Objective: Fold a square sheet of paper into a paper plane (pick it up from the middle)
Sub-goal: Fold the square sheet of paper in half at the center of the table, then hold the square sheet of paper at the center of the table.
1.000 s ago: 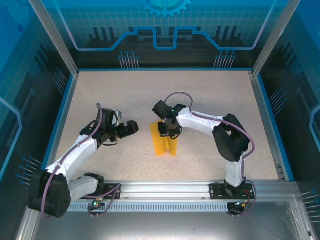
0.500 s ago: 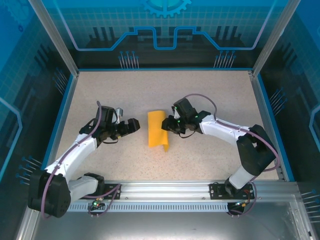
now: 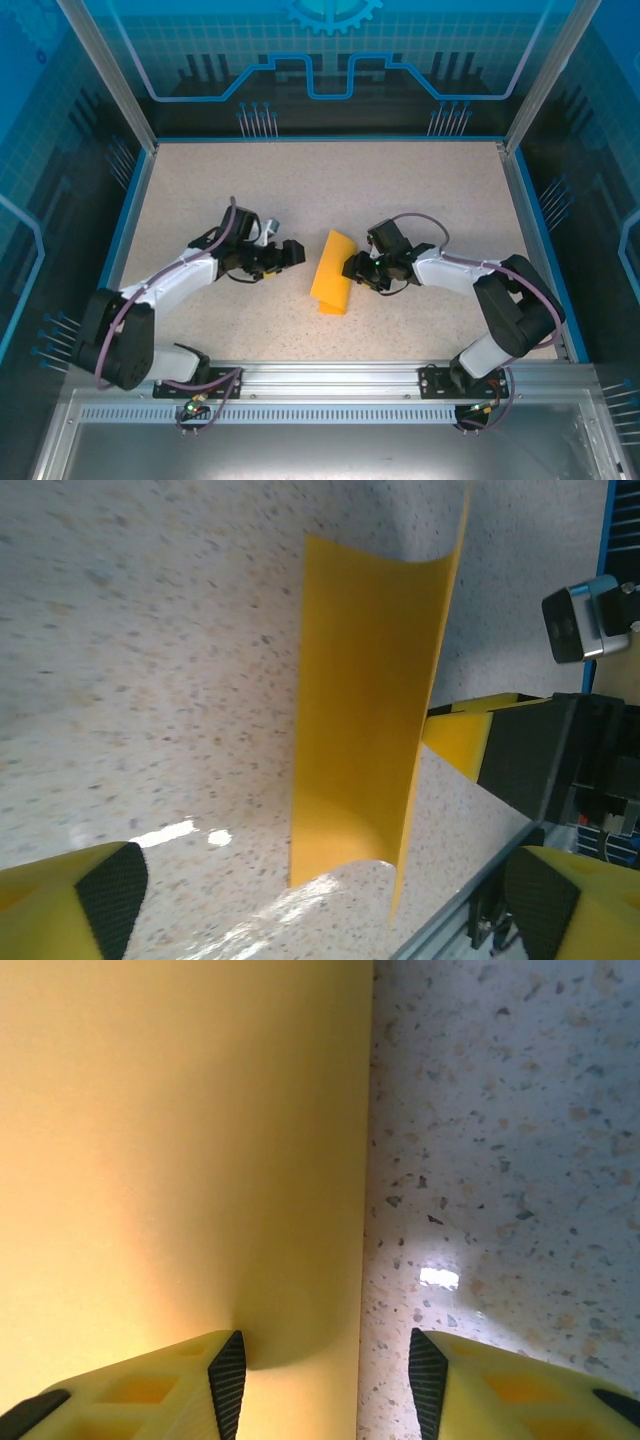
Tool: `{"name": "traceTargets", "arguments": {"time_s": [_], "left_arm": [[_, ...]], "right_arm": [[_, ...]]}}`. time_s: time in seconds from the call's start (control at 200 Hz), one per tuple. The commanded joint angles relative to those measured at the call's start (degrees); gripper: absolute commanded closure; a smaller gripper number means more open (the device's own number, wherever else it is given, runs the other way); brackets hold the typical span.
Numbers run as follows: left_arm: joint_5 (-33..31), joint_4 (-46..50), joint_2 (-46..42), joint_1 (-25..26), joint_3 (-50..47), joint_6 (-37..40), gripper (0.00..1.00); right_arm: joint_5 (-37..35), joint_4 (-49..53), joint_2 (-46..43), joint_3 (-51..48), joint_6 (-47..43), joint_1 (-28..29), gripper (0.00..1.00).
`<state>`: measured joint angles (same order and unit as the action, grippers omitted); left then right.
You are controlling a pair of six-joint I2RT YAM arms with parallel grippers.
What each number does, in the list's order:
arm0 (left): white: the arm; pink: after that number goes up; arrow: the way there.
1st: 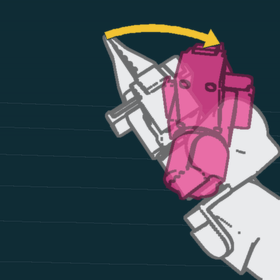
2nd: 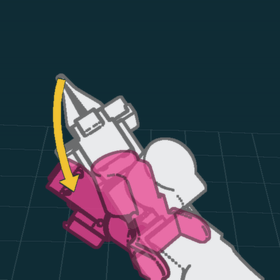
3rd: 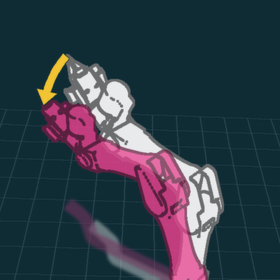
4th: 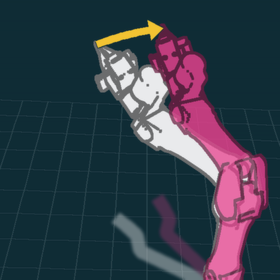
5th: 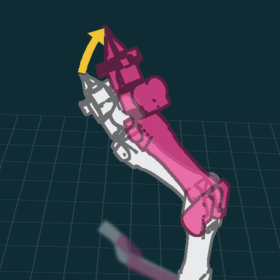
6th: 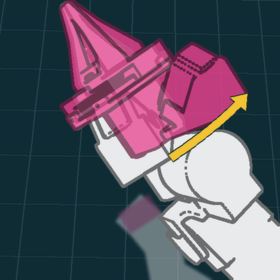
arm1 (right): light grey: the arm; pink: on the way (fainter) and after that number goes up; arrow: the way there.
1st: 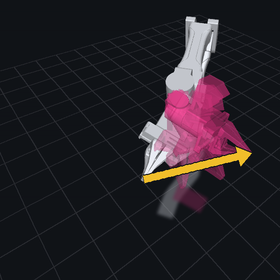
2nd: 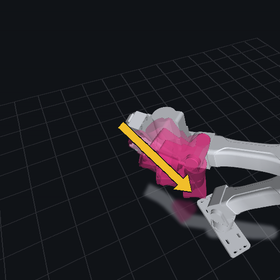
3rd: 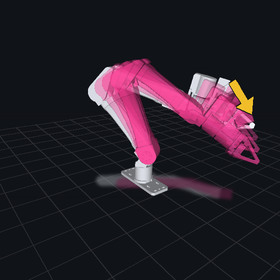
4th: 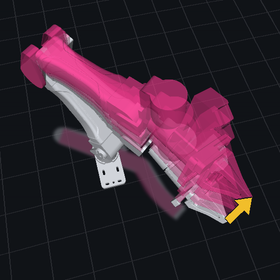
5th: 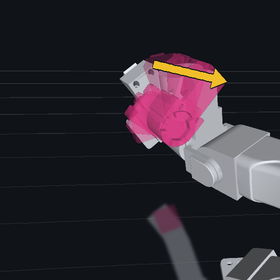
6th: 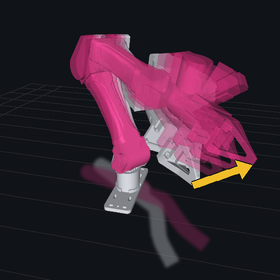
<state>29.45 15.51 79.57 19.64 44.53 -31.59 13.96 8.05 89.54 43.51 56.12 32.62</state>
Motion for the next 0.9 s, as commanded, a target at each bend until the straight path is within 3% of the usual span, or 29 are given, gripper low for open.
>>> {"name": "traceTargets", "arguments": {"time_s": [0.0, 0.345, 0.655, 0.895], "left_arm": [[3.22, -3.32, 3.85, 2.94, 3.37, -1.89, 0.10], [9.83, -12.97, 14.31, 6.54, 6.40, -8.11, 0.44], [15.28, -21.01, 18.83, 6.72, 5.87, -12.34, 0.95], [16.79, -30.67, 23.00, 8.24, 4.02, -18.32, 0.99]], "right_arm": [[0.02, 1.11, -0.62, 0.58, -1.34, -0.81, 0.49], [0.61, 1.01, -0.13, -0.04, -1.75, -0.82, 0.48], [-0.64, 2.53, -3.92, -1.04, -1.71, -1.19, 0.44], [1.68, -2.84, -8.55, -5.20, 0.94, -3.24, 0.35]]}}
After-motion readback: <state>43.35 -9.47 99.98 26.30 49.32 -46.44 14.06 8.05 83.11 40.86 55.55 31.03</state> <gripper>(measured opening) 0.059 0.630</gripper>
